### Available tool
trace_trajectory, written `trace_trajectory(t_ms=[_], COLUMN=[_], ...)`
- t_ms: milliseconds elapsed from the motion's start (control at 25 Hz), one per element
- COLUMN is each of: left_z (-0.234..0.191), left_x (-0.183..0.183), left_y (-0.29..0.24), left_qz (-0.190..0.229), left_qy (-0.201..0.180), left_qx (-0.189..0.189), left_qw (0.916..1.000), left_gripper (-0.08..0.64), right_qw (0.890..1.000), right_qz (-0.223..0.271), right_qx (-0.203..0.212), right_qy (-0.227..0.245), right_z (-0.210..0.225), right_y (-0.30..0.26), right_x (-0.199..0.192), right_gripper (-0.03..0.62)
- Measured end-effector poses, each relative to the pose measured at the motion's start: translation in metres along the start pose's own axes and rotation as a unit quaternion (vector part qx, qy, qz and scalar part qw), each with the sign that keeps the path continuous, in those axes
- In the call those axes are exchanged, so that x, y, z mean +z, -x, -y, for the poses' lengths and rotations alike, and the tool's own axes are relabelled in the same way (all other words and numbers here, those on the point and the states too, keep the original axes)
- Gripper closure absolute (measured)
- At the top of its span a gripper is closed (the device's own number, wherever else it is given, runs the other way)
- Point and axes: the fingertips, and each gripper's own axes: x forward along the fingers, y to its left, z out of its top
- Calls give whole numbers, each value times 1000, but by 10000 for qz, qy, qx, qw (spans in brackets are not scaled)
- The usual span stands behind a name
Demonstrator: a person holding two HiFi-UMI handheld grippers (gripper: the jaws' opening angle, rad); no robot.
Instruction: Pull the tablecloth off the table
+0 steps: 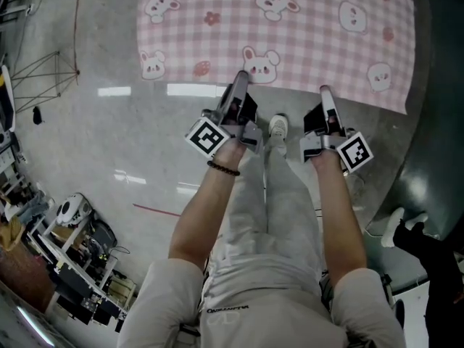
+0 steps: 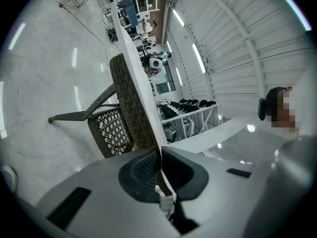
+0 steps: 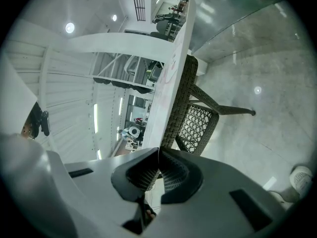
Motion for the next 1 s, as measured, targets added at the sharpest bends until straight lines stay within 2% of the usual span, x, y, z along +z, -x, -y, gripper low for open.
trace_trajectory(t_ms=[600,840,1000], left_z=[-1,1,-5], left_x=[-3,-2,-4], left_y=[4,1,3], left_qz=[75,123,94], left_qy=[-52,-50,-6], left_qx=[464,386,460], left_qw=[9989,9992,9989], left_gripper=[555,555,555], right_qw=[9992,9989,9990], right_qz=[-351,-418,-396], right_qx=[-96,-99,-82], right_qy=[-166,-198,-175], right_z=[1,4,4], right_y=[-1,-3,-3], right_x=[2,2,2], right_gripper=[580,580,580])
